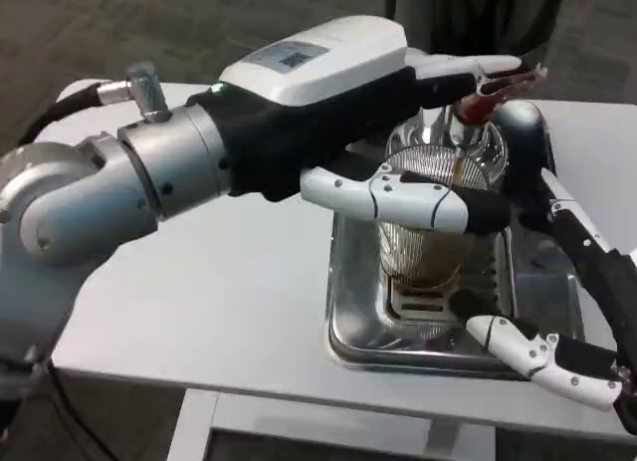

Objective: Grasp the cup under the faucet to collect the drink, then remove the cup.

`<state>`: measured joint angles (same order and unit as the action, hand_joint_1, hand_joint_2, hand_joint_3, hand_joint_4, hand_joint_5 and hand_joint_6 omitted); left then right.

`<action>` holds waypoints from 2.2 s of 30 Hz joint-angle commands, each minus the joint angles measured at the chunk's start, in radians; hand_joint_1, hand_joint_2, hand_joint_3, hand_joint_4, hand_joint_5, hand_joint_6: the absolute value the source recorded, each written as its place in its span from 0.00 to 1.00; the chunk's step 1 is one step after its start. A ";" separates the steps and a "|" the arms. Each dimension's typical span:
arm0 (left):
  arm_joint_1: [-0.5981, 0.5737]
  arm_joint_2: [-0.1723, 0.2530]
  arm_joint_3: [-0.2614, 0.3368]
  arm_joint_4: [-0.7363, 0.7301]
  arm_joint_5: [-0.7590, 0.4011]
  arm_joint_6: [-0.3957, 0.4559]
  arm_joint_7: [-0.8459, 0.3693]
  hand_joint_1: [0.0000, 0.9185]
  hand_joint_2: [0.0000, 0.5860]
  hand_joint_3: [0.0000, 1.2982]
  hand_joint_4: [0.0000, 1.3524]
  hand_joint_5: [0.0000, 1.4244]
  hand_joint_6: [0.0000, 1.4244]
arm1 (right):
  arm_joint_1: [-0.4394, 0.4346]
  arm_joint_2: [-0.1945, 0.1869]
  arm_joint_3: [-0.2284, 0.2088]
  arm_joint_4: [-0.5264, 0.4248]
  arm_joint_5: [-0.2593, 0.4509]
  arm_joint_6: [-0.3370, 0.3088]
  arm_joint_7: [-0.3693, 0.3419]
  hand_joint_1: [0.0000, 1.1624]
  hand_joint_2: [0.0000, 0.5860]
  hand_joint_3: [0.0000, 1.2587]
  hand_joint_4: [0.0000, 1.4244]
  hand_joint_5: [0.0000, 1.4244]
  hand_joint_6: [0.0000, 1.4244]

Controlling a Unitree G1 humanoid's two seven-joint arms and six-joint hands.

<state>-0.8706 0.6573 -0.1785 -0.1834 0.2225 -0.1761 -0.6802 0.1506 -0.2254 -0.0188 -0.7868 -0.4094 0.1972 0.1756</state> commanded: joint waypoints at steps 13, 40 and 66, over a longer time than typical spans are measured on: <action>0.010 0.007 -0.039 -0.009 0.015 -0.024 -0.053 0.00 0.16 0.09 0.02 0.10 0.08 | -0.012 0.037 0.041 0.005 -0.030 0.015 -0.025 0.54 0.45 0.04 0.03 0.09 0.16; 0.008 0.008 -0.037 -0.004 0.014 -0.024 -0.056 0.00 0.16 0.09 0.02 0.10 0.08 | -0.061 0.086 0.076 0.108 -0.048 0.024 -0.080 0.52 0.46 0.04 0.02 0.09 0.15; 0.025 -0.013 0.007 0.009 -0.025 0.000 -0.022 0.00 0.15 0.09 0.02 0.10 0.09 | -0.147 0.105 0.081 0.161 -0.046 0.042 -0.095 0.51 0.46 0.04 0.04 0.09 0.16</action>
<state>-0.8726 0.6504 -0.1700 -0.1801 0.2160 -0.1729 -0.6856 -0.0008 -0.1273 0.0604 -0.6305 -0.4658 0.2326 0.0878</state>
